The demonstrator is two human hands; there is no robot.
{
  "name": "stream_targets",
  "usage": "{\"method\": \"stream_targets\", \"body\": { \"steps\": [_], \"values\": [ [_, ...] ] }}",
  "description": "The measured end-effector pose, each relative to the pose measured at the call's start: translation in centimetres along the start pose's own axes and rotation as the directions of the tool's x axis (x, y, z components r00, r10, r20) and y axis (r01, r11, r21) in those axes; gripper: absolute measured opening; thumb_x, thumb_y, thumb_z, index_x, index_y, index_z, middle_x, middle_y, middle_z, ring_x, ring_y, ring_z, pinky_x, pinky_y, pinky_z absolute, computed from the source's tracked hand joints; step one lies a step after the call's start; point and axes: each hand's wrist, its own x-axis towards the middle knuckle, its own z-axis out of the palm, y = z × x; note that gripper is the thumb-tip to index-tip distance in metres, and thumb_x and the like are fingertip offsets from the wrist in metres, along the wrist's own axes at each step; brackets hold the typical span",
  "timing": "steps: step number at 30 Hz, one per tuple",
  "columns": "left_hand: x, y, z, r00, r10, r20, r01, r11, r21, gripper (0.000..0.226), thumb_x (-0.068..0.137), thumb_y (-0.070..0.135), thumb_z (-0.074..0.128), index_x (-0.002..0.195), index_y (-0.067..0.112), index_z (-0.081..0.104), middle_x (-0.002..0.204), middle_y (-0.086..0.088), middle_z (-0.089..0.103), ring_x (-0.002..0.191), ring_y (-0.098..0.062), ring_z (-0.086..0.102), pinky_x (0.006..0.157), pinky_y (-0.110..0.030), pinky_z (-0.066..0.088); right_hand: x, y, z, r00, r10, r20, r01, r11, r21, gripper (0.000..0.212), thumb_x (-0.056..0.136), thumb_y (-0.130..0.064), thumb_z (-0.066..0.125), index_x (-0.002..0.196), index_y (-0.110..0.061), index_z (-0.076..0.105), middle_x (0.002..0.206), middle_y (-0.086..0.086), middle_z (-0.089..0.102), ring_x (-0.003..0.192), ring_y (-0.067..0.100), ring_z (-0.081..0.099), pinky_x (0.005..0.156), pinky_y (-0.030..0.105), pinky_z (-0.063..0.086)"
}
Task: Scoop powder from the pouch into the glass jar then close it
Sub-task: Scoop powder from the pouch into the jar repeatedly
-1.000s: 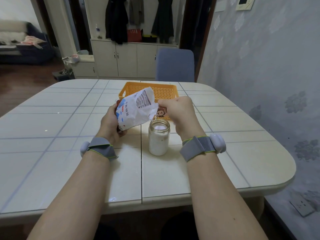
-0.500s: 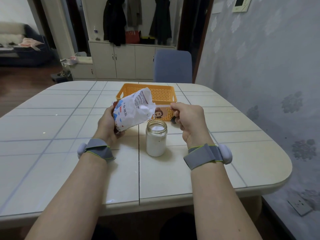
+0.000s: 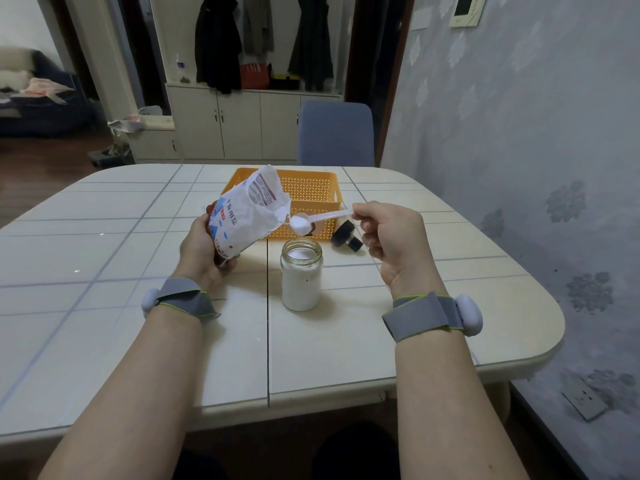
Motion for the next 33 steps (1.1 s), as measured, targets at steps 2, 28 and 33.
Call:
{"method": "stream_targets", "body": {
  "steps": [2, 28, 33],
  "values": [
    [0.0, 0.0, 0.0, 1.0, -0.003, 0.006, 0.003, 1.0, 0.008, 0.031, 0.095, 0.052, 0.05, 0.085, 0.027, 0.067, 0.06, 0.007, 0.062, 0.04, -0.014, 0.054, 0.037, -0.016, 0.037, -0.1, 0.4, -0.2, 1.0, -0.013, 0.026, 0.014, 0.999, -0.044, 0.015, 0.085, -0.009, 0.071, 0.071, -0.003, 0.067, 0.049, -0.002, 0.046, 0.041, 0.011, 0.034, 0.038, 0.018, 0.026],
    [-0.8, 0.2, 0.3, 1.0, -0.007, 0.01, 0.007, 1.0, 0.014, 0.033, 0.094, 0.055, 0.05, 0.093, 0.028, 0.069, 0.07, 0.006, 0.066, 0.046, -0.013, 0.059, 0.042, -0.017, 0.042, -0.7, 1.9, -1.4, 0.975, -0.191, 0.114, 0.179, 0.978, 0.105, 0.011, 0.088, 0.002, 0.066, 0.08, 0.001, 0.074, 0.064, 0.009, 0.064, 0.053, 0.016, 0.056, 0.053, 0.02, 0.046],
    [-0.8, 0.1, 0.2, 1.0, -0.003, 0.01, 0.003, 1.0, 0.019, 0.034, 0.095, 0.056, 0.05, 0.092, 0.027, 0.069, 0.069, 0.005, 0.067, 0.048, -0.014, 0.059, 0.04, -0.017, 0.042, -0.9, 2.1, -1.1, 0.971, -0.211, 0.115, 0.2, 0.975, 0.102, 0.01, 0.087, 0.007, 0.064, 0.083, 0.004, 0.073, 0.065, 0.009, 0.064, 0.055, 0.019, 0.054, 0.055, 0.022, 0.045]
  ]
}}
